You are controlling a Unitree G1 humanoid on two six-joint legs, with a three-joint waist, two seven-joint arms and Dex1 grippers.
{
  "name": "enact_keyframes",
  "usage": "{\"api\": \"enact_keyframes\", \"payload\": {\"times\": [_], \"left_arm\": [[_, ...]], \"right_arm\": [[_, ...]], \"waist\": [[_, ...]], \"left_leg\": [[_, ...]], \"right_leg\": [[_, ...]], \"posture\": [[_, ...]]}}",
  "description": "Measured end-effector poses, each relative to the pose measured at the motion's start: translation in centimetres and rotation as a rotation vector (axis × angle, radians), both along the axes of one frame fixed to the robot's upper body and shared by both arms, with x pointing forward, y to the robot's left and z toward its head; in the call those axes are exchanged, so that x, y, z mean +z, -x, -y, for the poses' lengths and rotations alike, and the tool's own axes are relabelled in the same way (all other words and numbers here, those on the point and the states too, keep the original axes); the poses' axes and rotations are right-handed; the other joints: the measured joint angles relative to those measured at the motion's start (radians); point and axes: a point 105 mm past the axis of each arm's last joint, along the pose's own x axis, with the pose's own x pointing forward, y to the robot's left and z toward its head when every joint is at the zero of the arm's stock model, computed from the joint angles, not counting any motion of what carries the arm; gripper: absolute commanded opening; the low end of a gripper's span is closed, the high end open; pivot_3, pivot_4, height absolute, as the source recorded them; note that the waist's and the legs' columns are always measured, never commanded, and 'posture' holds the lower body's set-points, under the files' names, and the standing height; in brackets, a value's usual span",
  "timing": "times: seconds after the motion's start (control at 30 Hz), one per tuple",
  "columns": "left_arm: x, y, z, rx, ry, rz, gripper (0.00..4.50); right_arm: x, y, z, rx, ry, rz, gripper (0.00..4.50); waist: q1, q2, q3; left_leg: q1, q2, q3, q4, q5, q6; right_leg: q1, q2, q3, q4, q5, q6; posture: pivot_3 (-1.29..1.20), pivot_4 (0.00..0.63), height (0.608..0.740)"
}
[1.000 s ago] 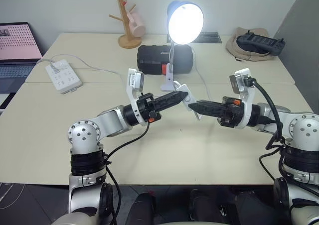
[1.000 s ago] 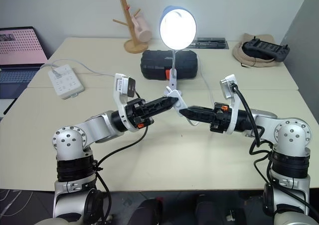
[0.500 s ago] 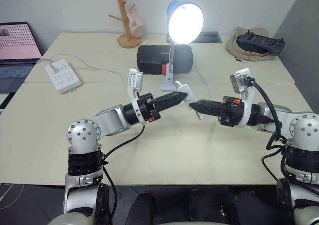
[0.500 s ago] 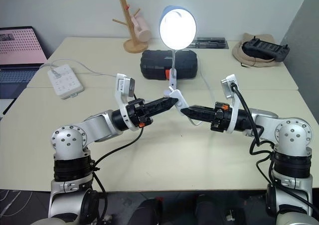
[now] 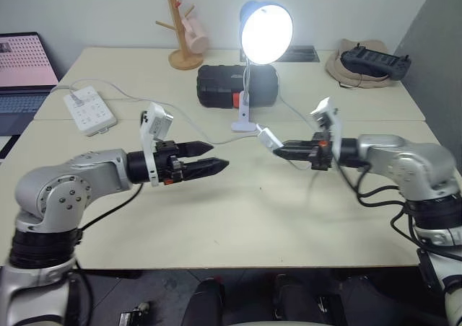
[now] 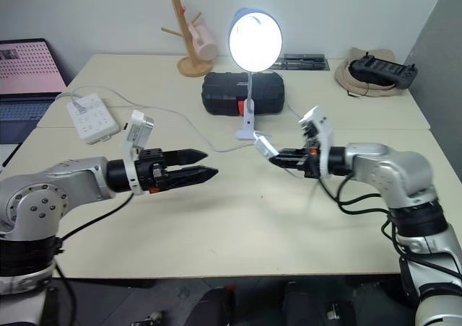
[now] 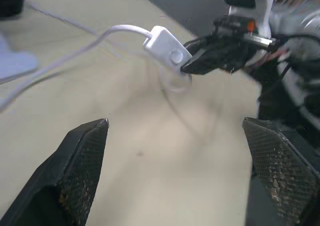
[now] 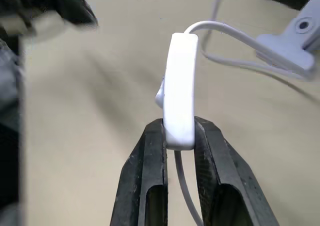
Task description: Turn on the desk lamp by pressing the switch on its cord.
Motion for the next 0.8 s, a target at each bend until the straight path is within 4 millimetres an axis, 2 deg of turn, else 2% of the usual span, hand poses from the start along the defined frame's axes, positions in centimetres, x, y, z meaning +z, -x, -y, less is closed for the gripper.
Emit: {"api": "enact_keyframes", "payload": {"times": [0.1, 0.2, 0.3, 0.37, 0.4, 0.43, 0.53, 0.63, 0.73, 0.8], "left_arm": [[0.0, -0.2, -0.4, -0.03, -0.093, 0.091, 4.45], [-0.8, 0.1, -0.5, -0.068, -0.151, 0.11, 4.45], [-1.2, 0.1, -0.8, -0.083, -0.195, 0.129, 4.45], [-1.3, 0.1, -0.9, -0.089, -0.21, 0.138, 4.5], [-1.3, 0.1, -0.9, -0.093, -0.213, 0.142, 4.5], [-1.3, 0.2, -0.9, -0.098, -0.217, 0.143, 4.5], [-1.4, 0.0, -1.2, -0.089, -0.233, 0.149, 4.5], [-1.7, -0.5, -1.9, -0.07, -0.247, 0.147, 4.5], [-1.9, -1.1, -2.9, -0.041, -0.251, 0.128, 4.5], [-1.6, -1.6, -3.3, -0.025, -0.25, 0.13, 4.5]], "right_arm": [[-2.8, -1.2, -1.1, 0.092, 0.235, 0.138, 0.37], [-4.3, -1.3, -2.3, 0.187, 0.322, 0.187, 0.37], [-5.3, -1.8, -2.1, 0.23, 0.402, 0.221, 0.37], [-5.5, -1.9, -2.3, 0.26, 0.422, 0.246, 1.07], [-5.6, -2.0, -2.3, 0.264, 0.424, 0.248, 1.16], [-5.8, -2.0, -2.2, 0.268, 0.43, 0.237, 1.52], [-5.8, -2.0, -1.8, 0.27, 0.427, 0.229, 2.01], [-5.7, -1.6, -1.2, 0.263, 0.402, 0.199, 2.79], [-4.7, -0.5, -0.7, 0.235, 0.298, 0.148, 3.52], [-3.0, 0.2, -0.4, 0.199, 0.205, 0.111, 3.96]], "waist": [[0.001, 0.0, 0.0], [0.002, 0.0, 0.001], [0.004, 0.0, 0.001], [0.003, 0.0, 0.001], [0.002, 0.0, 0.001], [0.002, 0.0, 0.001], [0.002, 0.0, 0.001], [0.003, 0.0, 0.001], [0.004, 0.0, 0.001], [0.003, 0.0, 0.001]], "left_leg": [[-0.001, 0.001, -0.001, 0.0, 0.0, 0.0], [-0.003, 0.002, -0.003, 0.0, 0.0, -0.001], [-0.003, 0.002, -0.004, 0.0, 0.0, -0.001], [-0.003, 0.002, -0.004, 0.001, 0.0, 0.0], [-0.002, 0.002, -0.004, 0.0, 0.0, 0.0], [-0.002, 0.002, -0.004, 0.0, 0.0, 0.0], [-0.002, 0.002, -0.004, 0.001, 0.0, 0.0], [-0.002, 0.002, -0.004, 0.001, 0.0, 0.0], [-0.003, 0.002, -0.005, 0.001, 0.0, 0.0], [-0.003, 0.002, -0.005, 0.001, 0.0, 0.0]], "right_leg": [[-0.001, -0.001, 0.0, 0.0, 0.0, 0.0], [-0.003, -0.002, 0.0, 0.0, 0.0, 0.0], [-0.003, -0.004, -0.001, 0.001, 0.0, 0.0], [-0.003, -0.004, -0.001, 0.001, 0.0, 0.0], [-0.002, -0.003, -0.001, 0.001, 0.0, 0.0], [-0.002, -0.003, -0.001, 0.001, 0.0, 0.0], [-0.002, -0.002, -0.001, 0.002, 0.0, 0.0], [-0.002, -0.003, -0.001, 0.002, 0.0, 0.0], [-0.002, -0.003, -0.001, 0.002, 0.0, 0.0], [-0.002, -0.003, -0.001, 0.002, 0.0, 0.0]], "posture": [[0.0, 0.15, 0.74], [0.0, 0.15, 0.74], [0.0, 0.15, 0.74], [0.0, 0.15, 0.74], [0.0, 0.15, 0.74], [0.0, 0.15, 0.74], [0.0, 0.15, 0.74], [0.0, 0.15, 0.74], [0.0, 0.15, 0.74], [0.0, 0.15, 0.74]]}}
